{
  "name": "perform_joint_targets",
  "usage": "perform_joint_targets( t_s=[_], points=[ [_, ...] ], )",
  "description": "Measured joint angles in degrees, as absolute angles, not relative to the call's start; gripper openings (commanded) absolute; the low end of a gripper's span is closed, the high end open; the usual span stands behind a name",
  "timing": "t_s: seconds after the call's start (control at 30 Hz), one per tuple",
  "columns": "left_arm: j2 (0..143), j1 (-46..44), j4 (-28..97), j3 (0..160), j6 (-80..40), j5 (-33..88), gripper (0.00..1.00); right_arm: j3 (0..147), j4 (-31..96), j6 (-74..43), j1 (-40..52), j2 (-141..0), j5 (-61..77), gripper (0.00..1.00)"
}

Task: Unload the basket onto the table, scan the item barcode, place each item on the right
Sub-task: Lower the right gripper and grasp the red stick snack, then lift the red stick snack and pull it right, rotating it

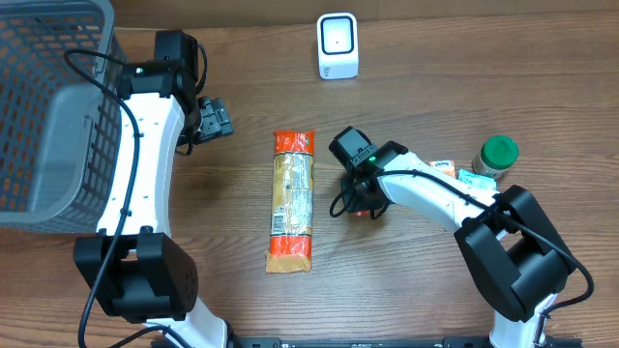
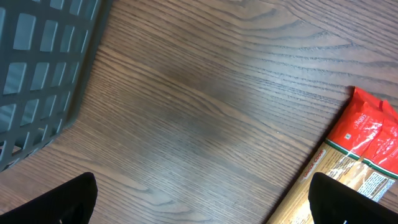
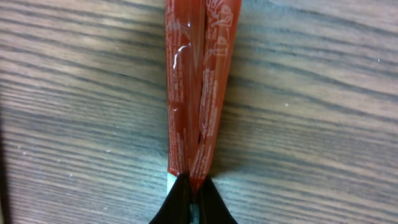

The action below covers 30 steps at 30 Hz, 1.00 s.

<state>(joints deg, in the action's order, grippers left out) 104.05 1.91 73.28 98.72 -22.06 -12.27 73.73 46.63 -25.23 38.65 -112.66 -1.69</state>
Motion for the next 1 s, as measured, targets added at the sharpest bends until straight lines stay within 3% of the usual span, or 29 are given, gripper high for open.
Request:
perform_joint_targets(
  t_s=[0.7, 1.0],
  points=[
    [104.0, 1.9, 73.3, 98.7, -22.1, -12.3, 1.00, 72.7, 49.0, -18.3, 38.7, -106.6, -0.6, 0.04],
    [104.0, 1.9, 73.3, 98.7, -22.1, -12.3, 1.00, 72.6, 52.6, -12.6, 38.6, -95.4, 1.4, 0.04]
  ],
)
